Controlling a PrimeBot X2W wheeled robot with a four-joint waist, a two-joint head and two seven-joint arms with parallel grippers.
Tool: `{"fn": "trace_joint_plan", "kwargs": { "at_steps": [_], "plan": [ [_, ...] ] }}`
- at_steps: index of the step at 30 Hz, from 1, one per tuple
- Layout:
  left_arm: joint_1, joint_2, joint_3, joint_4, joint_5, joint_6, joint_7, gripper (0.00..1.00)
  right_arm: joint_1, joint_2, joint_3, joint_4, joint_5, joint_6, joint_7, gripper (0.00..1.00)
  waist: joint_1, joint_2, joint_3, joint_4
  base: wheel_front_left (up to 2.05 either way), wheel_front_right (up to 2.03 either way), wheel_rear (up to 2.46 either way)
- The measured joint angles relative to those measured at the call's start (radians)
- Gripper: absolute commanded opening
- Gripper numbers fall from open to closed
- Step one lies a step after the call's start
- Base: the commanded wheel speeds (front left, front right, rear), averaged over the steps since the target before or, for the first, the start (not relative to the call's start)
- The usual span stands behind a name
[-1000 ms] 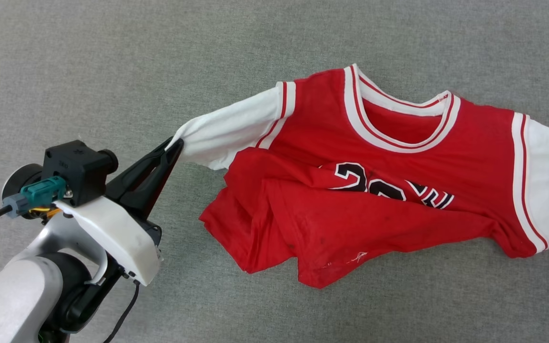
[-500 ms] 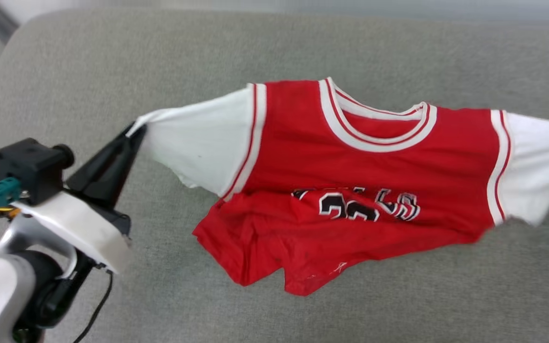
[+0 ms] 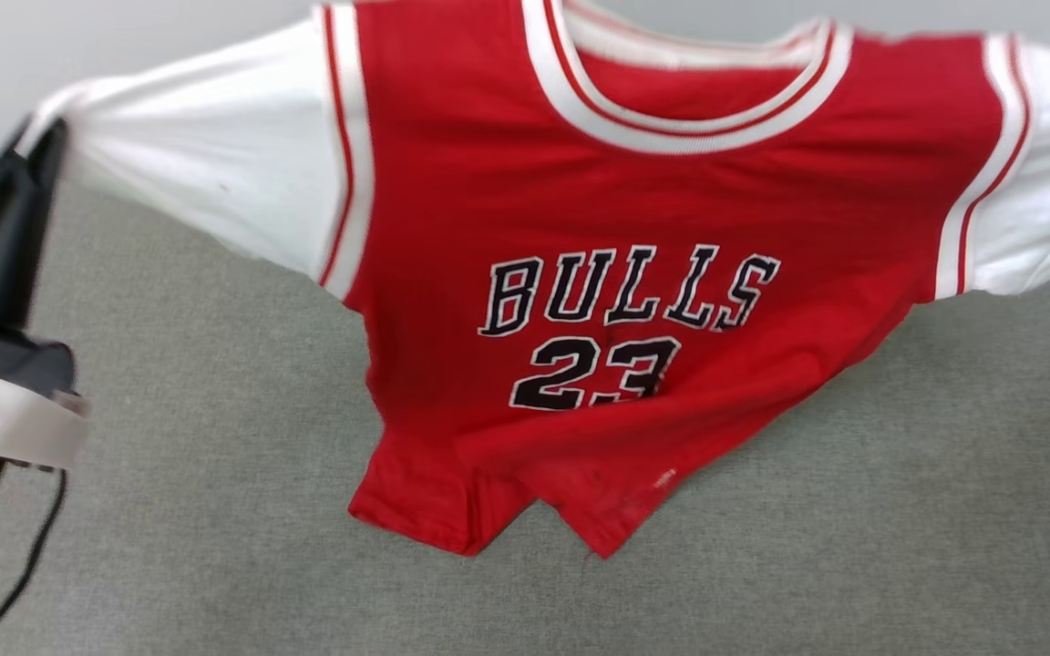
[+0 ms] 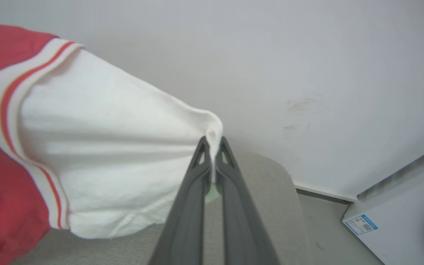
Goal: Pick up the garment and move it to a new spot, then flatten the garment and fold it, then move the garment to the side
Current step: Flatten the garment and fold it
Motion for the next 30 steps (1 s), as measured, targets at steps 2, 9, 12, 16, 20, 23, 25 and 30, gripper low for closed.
{"fn": "trace_joint_plan", "kwargs": {
  "at_steps": [2,9,12,16,20,23,25,30],
  "plan": [
    [-0.006,0.017,0.030,-0.015,-0.003,0.004,-0.001,0.00,-0.003,0.005,-0.010,-0.017,0.002,0.000,-0.015,0.00,0.0000,0.0000,-0.013,-0.009,0.00,0.00,0.00],
    [-0.040,0.057,0.127,-0.060,-0.030,0.021,-0.008,0.00,-0.030,0.018,-0.042,-0.097,0.004,0.000,-0.045,0.00,0.0000,0.0000,-0.044,-0.033,0.00,0.00,0.00],
    [-0.066,0.073,0.154,-0.071,-0.030,0.025,-0.009,0.00,-0.050,0.032,-0.055,-0.126,0.013,0.000,-0.049,0.00,0.0000,0.0000,-0.040,-0.039,0.00,0.00,0.00],
    [-0.139,0.082,0.158,-0.069,-0.044,0.018,-0.001,0.00,-0.101,0.019,-0.057,-0.119,0.031,0.000,-0.062,0.00,0.0000,0.0000,-0.019,-0.043,0.00,0.00,0.00],
    [-0.250,0.085,0.140,-0.020,-0.054,-0.012,0.007,0.00,-0.198,0.021,-0.061,-0.082,0.032,0.000,-0.084,0.00,0.0001,0.0000,0.023,-0.051,0.00,0.00,0.00],
    [-0.368,0.063,0.106,0.028,-0.064,-0.035,0.007,0.00,-0.276,0.054,-0.075,-0.056,0.012,0.000,-0.085,0.00,0.0001,0.0000,0.068,-0.054,0.00,0.00,0.00],
    [-0.460,0.056,0.079,0.067,-0.053,-0.056,0.013,0.00,-0.337,0.056,-0.073,-0.043,-0.018,0.000,-0.088,0.00,0.0001,0.0000,0.105,-0.055,0.00,0.00,0.00],
    [-0.726,0.011,-0.007,0.200,-0.006,-0.113,0.028,0.00,-0.518,0.061,-0.043,0.022,-0.061,0.000,-0.117,0.00,0.0002,0.0000,0.214,-0.055,0.00,0.00,0.00]
  ]
}}
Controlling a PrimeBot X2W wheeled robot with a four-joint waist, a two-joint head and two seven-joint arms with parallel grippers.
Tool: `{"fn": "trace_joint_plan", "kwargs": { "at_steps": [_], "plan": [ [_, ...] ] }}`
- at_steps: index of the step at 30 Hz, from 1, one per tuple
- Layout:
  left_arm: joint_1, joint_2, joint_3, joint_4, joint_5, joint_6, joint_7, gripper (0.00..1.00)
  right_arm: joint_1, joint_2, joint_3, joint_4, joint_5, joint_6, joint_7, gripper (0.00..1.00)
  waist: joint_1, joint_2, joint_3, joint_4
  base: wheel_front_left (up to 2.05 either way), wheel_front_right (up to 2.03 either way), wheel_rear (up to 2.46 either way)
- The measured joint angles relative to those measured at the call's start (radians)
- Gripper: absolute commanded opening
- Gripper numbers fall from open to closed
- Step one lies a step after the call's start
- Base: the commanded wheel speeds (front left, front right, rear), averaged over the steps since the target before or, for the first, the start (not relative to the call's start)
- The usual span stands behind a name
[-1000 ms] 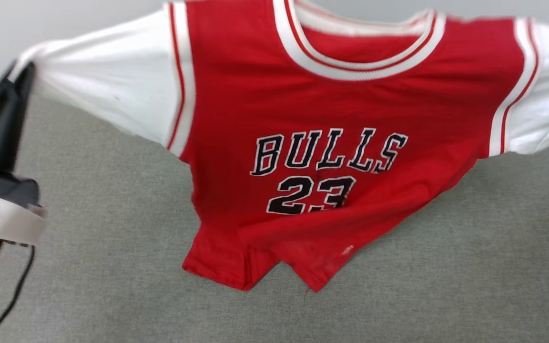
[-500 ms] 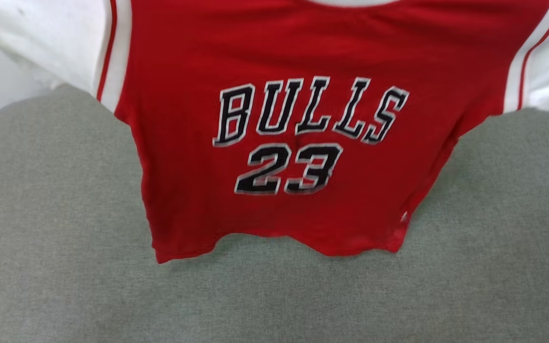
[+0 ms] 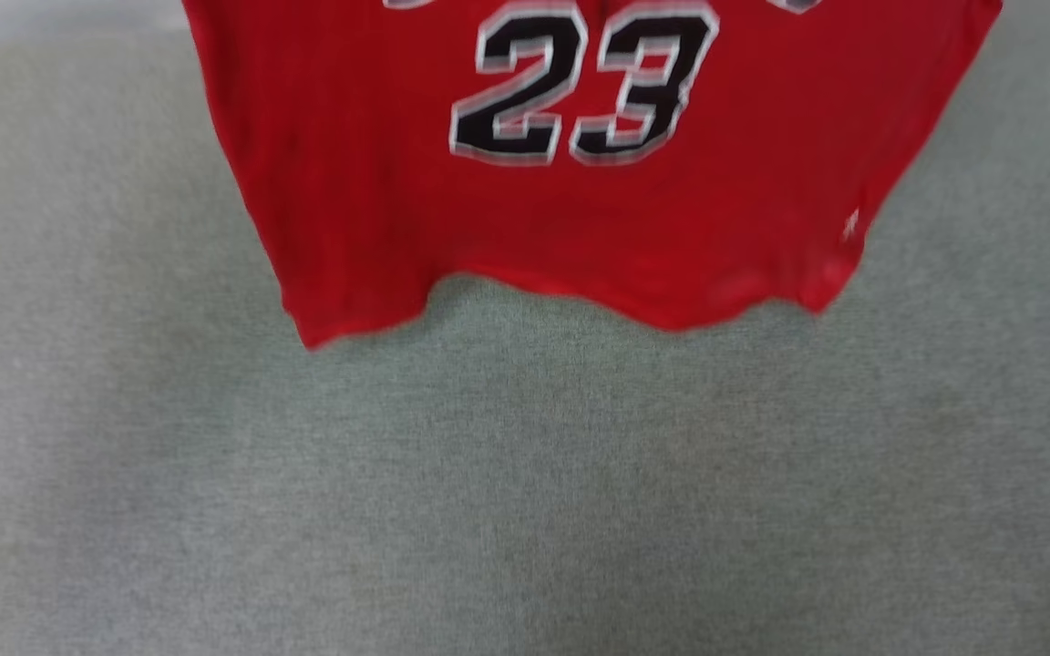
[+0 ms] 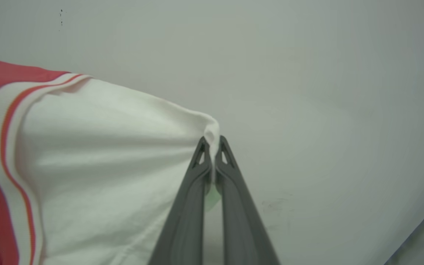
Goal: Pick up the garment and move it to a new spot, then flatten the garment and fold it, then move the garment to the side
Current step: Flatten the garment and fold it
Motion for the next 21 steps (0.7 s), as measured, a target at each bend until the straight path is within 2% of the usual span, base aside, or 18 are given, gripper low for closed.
{"fn": "trace_joint_plan", "kwargs": {
  "at_steps": [9,13,17,21],
  "plan": [
    [-0.451,-0.145,-0.104,0.348,0.097,-0.072,-0.035,0.00,-0.359,0.002,0.056,0.222,-0.080,0.000,-0.105,0.00,0.0002,0.0000,0.201,0.009,0.00,0.00,0.00],
    [-0.616,-0.198,-0.119,0.495,0.133,-0.079,-0.077,0.00,-0.519,0.004,0.070,0.328,-0.118,0.000,-0.154,0.00,0.0002,0.0000,0.278,0.018,0.00,0.00,0.00],
    [-0.695,-0.249,-0.132,0.607,0.161,-0.083,-0.149,0.00,-0.628,0.005,0.091,0.429,-0.147,0.001,-0.201,0.00,0.0002,0.0000,0.339,0.033,0.00,0.00,0.00],
    [-0.711,-0.296,-0.143,0.715,0.169,-0.097,-0.242,0.00,-0.661,0.012,0.108,0.512,-0.178,0.001,-0.262,0.00,0.0002,0.0000,0.380,0.052,0.00,0.00,0.00]
  ]
}}
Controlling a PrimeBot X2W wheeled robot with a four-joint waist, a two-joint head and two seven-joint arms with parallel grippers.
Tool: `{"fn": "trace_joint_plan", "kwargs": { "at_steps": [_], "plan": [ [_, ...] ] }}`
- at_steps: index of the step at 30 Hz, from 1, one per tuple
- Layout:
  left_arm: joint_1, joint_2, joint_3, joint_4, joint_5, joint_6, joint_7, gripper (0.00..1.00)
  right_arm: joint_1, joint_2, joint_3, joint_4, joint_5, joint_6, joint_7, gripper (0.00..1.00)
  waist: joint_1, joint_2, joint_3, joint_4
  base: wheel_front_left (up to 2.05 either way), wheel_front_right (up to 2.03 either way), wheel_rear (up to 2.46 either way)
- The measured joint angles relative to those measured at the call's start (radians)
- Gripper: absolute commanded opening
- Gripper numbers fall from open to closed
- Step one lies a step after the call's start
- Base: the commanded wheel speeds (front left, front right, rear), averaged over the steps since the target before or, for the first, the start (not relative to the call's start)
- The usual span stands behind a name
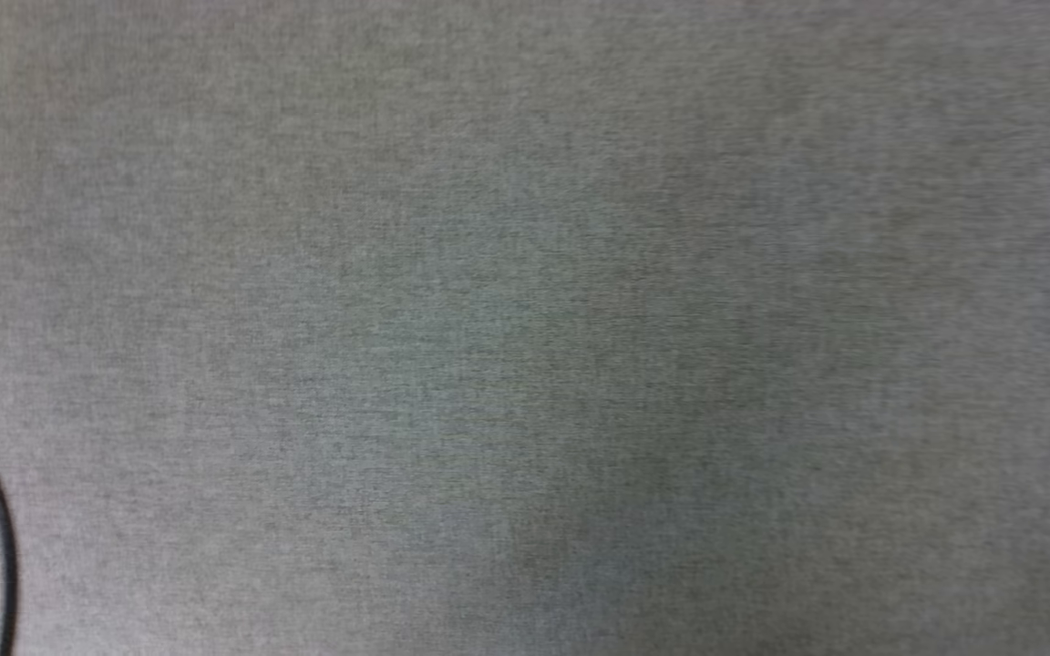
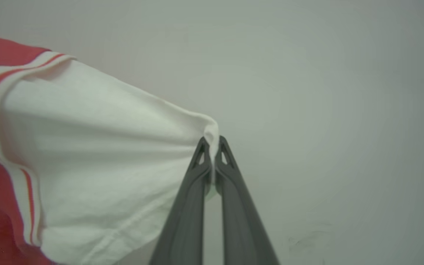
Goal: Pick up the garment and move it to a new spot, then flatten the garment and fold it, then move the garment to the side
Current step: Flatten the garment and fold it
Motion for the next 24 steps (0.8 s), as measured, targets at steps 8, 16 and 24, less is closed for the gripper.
{"fn": "trace_joint_plan", "kwargs": {
  "at_steps": [8,16,24],
  "plan": [
    [0.134,-0.052,-0.067,0.149,0.008,-0.060,-0.083,0.00,0.119,0.030,0.050,0.136,0.043,0.000,-0.106,0.00,-0.0001,0.0000,-0.015,0.019,0.00,0.00,0.00],
    [0.431,-0.119,-0.115,0.183,-0.003,-0.086,-0.115,0.00,0.390,0.015,0.121,0.182,0.117,0.000,-0.198,0.00,-0.0002,0.0000,-0.107,0.029,0.00,0.00,0.00],
    [0.841,-0.145,-0.135,0.095,0.006,-0.093,-0.119,0.00,0.762,-0.005,0.189,0.136,0.221,-0.001,-0.216,0.00,-0.0004,0.0000,-0.263,0.034,0.00,0.00,0.00]
  ]
}}
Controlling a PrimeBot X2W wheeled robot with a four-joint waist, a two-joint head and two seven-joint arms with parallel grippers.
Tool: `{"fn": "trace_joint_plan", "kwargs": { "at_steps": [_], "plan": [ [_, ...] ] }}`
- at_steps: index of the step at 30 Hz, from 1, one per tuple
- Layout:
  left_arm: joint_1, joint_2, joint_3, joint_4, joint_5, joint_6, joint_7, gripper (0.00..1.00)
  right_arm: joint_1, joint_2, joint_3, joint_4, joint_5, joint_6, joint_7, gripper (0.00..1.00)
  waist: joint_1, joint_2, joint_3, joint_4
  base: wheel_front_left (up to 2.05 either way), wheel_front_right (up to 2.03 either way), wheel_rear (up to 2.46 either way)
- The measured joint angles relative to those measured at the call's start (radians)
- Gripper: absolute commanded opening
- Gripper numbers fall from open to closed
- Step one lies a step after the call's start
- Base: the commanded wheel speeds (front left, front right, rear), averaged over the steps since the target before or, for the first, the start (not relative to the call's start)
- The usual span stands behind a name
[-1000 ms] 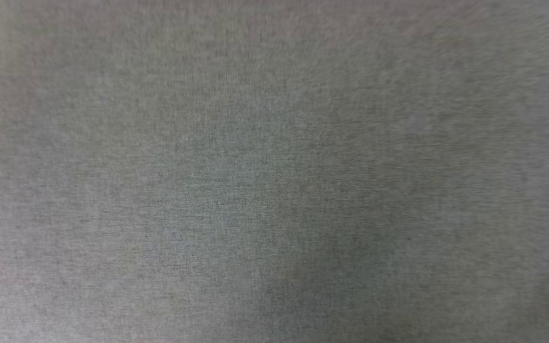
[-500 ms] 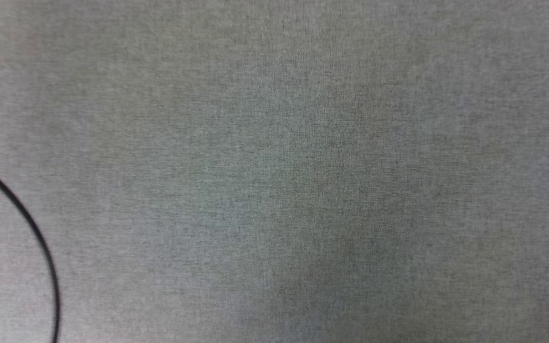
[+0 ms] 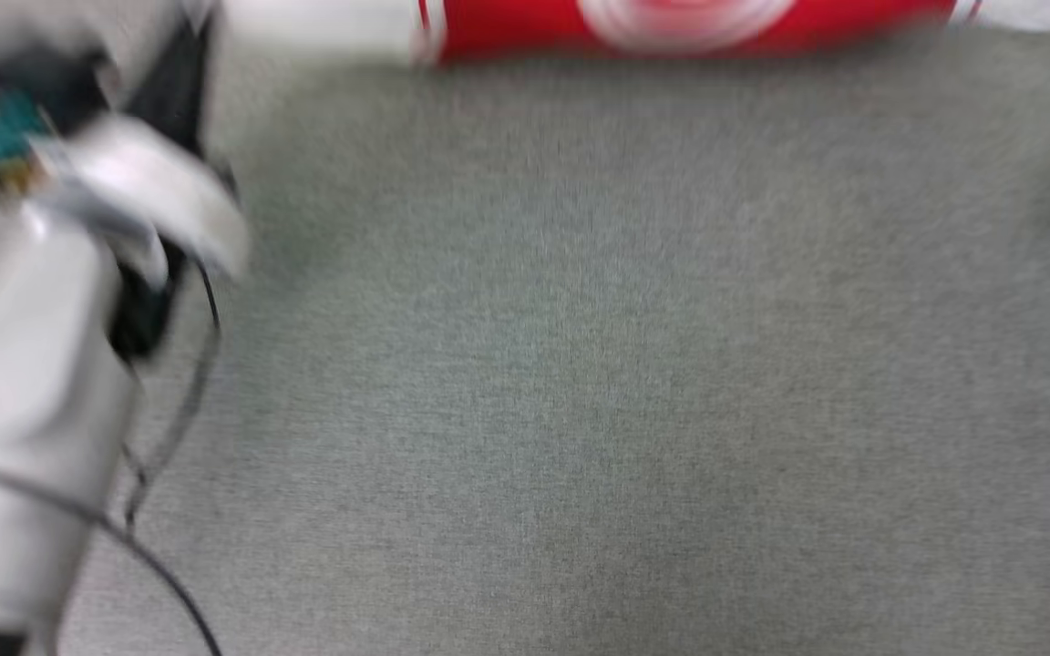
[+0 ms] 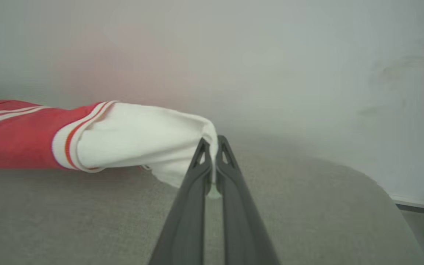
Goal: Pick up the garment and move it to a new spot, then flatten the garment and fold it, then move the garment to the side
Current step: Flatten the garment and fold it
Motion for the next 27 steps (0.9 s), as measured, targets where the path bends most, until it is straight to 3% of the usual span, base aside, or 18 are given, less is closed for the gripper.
{"fn": "trace_joint_plan", "kwargs": {
  "at_steps": [11,20,27],
  "plan": [
    [0.465,0.062,0.007,-0.135,0.000,0.011,-0.001,0.00,0.426,-0.044,0.069,-0.152,0.091,0.000,0.036,0.00,-0.0002,0.0000,-0.194,-0.009,0.00,0.00,0.00],
    [0.667,0.109,-0.008,-0.188,-0.028,0.053,0.036,0.00,0.657,-0.123,0.073,-0.231,0.112,0.001,0.037,0.00,-0.0002,0.0000,-0.287,-0.023,0.00,0.00,0.00],
    [0.819,0.104,-0.023,-0.246,-0.069,0.088,0.057,0.00,0.806,-0.130,0.081,-0.257,0.168,0.001,0.108,0.00,-0.0001,0.0000,-0.340,-0.035,0.00,0.00,0.00]
  ]
}}
